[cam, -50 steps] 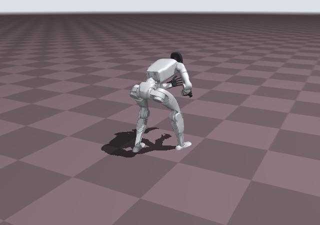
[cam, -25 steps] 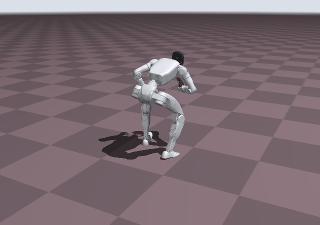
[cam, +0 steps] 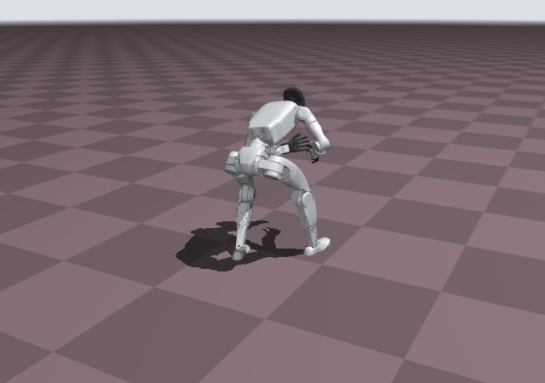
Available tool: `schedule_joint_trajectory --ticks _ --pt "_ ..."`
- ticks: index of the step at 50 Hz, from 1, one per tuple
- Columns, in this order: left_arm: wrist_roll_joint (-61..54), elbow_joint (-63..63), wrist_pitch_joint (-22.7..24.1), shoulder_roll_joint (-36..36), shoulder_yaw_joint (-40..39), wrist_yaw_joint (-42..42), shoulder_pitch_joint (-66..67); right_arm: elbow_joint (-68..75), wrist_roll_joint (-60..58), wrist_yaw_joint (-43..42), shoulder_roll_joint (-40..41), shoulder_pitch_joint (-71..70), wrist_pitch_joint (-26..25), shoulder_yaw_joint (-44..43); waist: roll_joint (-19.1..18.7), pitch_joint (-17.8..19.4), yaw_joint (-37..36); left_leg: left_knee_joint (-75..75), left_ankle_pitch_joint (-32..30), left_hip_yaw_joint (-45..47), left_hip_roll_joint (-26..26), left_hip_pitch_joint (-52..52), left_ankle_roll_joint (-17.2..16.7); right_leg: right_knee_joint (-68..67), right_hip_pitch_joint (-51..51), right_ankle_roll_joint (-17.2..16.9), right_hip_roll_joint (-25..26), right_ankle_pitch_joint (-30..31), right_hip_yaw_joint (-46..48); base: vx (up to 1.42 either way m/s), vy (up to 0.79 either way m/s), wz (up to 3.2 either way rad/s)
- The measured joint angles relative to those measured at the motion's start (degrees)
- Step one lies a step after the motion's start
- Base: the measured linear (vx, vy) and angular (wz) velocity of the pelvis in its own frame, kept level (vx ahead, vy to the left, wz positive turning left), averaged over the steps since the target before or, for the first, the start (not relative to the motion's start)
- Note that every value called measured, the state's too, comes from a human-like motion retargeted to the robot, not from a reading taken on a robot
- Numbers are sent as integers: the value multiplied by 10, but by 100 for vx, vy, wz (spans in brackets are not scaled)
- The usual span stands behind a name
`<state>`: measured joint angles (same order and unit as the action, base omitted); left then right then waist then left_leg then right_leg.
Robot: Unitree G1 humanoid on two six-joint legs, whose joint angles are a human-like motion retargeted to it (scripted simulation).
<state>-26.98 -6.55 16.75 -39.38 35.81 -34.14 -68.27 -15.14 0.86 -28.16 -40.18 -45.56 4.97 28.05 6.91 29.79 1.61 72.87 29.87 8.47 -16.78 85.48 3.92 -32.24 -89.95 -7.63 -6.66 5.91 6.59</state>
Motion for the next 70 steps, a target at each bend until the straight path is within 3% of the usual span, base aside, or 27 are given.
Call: schedule_joint_trajectory --ticks 3,5,7,8,9,10,12,15,18,20,22,26,28,32,34,37,42,45,47,49,55,57,60,62,67,70 --pt "0 -2 6 -11 -10 1 34 8 -14 -9 14 -28 -2 2 -21 0 8 21 19 3 13 4 12 14 0 -10 0 64 -19 41 -5 70" --pt "0 1 2 -17 -20 -21 90 8 -22 -16 25 -19 -11 13 -46 0 0 47 46 -9 5 -20 15 -55 0 38 3 39 -19 46 -10 -7" --pt "-12 -5 10 -19 -30 -9 141 7 -26 -10 26 -24 -10 12 -64 0 -16 56 57 -18 -7 -26 18 -72 0 30 10 40 -6 41 -12 -22" --pt "-19 -5 9 -21 -37 -21 175 6 -28 -13 27 -17 -15 15 -75 0 -19 66 67 -22 -9 -39 16 -106 0 52 11 16 -13 45 -13 4" --pt "-29 -6 14 -21 -44 -21 206 4 -27 -12 27 -17 -15 15 -84 0 -24 75 67 -27 -13 -42 15 -121 0 53 13 7 -11 45 -14 9" --pt "-40 -9 20 -20 -53 -15 235 3 -26 -8 25 -21 -13 14 -91 0 -30 82 63 -32 -16 -40 14 -127 0 44 14 6 -4 41 -14 -3" --pt "-74 -10 28 -17 -81 -17 308 -2 -17 -12 16 -21 -10 12 -109 0 -36 117 35 -46 -19 -33 5 -165 0 57 12 -24 -5 46 -13 32" --pt "-130 -16 23 3 -154 -14 437 -25 3 -33 -16 -15 5 -4 -140 0 -36 193 -49 -75 -8 3 -14 -232 0 62 -5 -75 -3 44 -11 56" --pt "-170 -5 24 8 -210 -18 546 -30 5 -23 -25 -43 -6 19 -140 0 -25 223 -95 -63 -3 38 -19 -272 0 104 -16 -118 -23 39 -11 62" --pt "-190 -4 26 23 -253 4 610 -32 1 -16 -33 -68 -8 32 -127 0 -25 204 -80 -27 -6 45 -3 -287 0 91 -23 -128 -37 34 -7 46" --pt "-205 -1 33 39 -284 -1 660 -34 -12 -24 -39 -86 -17 49 -112 0 -20 154 -59 10 5 45 8 -308 0 116 -24 -153 -66 32 -5 33" --pt "-250 -11 71 81 -321 27 697 -23 -40 -31 -34 -136 -21 75 -69 0 -22 -45 -68 75 31 45 19 -298 0 79 -28 -152 -86 24 -2 5" --pt "-256 -12 68 104 -330 15 695 -27 -60 -67 -39 -138 -29 70 -70 0 -22 -146 -78 82 49 45 18 -309 0 91 -27 -175 -85 32 2 -12" --pt "-252 -6 74 112 -297 -5 632 -20 -72 -100 -29 -121 -32 69 -52 0 -31 -271 -156 39 74 45 4 -314 0 93 -12 -198 -64 31 5 -55" --pt "-232 -1 63 93 -275 2 578 -18 -49 -107 -22 -97 -18 54 -27 0 -32 -275 -171 41 67 45 -3 -310 0 76 -10 -205 -59 40 4 -33" --pt "-194 10 54 57 -225 -11 485 -14 -17 -102 -12 -36 3 30 -1 0 -22 -241 -171 41 63 45 -8 -341 0 77 -16 -209 -60 37 7 -12" --pt "-126 13 53 13 -129 -37 344 -1 24 -44 27 82 17 23 -8 0 -13 -151 -119 -25 50 8 -14 -470 0 45 3 -61 -47 35 11 -37" --pt "-104 3 44 7 -86 -44 262 -6 36 -31 24 138 23 12 -23 0 -11 -93 -77 -53 39 -20 -15 -493 0 76 -35 -58 -12 33 14 -24" --pt "-87 -1 36 7 -55 -48 188 -16 37 -29 16 155 25 -4 -30 0 -14 -66 -59 -66 32 -22 -19 -432 0 86 -45 -84 10 27 10 -26" --pt "-68 -3 29 11 -24 -41 110 -24 36 -29 8 152 26 -20 -38 0 -20 -44 -44 -73 27 -14 -22 -328 0 71 -29 -85 14 23 7 -25" --pt "-45 -8 22 15 34 -16 -59 -28 21 -38 1 73 16 -28 -47 0 -29 27 -3 -62 29 33 -18 -40 0 33 0 -1 12 26 1 2" --pt "-41 -8 20 10 49 -19 -67 -26 15 -37 3 55 10 -17 -62 0 -37 65 20 -68 27 33 -9 -57 0 51 8 30 -2 34 -4 13" --pt "-38 -10 17 0 71 -31 -32 -27 4 -35 4 52 -1 3 -89 0 -59 127 61 -81 13 7 1 -151 0 97 13 15 -9 35 -6 -8" --pt "-40 -16 23 -13 82 -19 14 -29 0 -25 -2 49 -1 7 -108 0 -81 161 85 -94 0 -5 3 -197 0 88 14 10 8 32 -9 -24" --pt "-65 -23 51 -62 85 -27 181 -34 -5 -22 -34 59 -1 2 -164 0 -122 224 143 -105 -20 -49 5 -317 0 100 14 -57 8 39 -9 7" --pt "-79 -10 52 -95 51 -45 332 -38 -8 -27 -59 65 -6 2 -187 0 -136 268 123 -101 -23 -61 4 -374 0 115 15 -104 -9 39 -6 8"
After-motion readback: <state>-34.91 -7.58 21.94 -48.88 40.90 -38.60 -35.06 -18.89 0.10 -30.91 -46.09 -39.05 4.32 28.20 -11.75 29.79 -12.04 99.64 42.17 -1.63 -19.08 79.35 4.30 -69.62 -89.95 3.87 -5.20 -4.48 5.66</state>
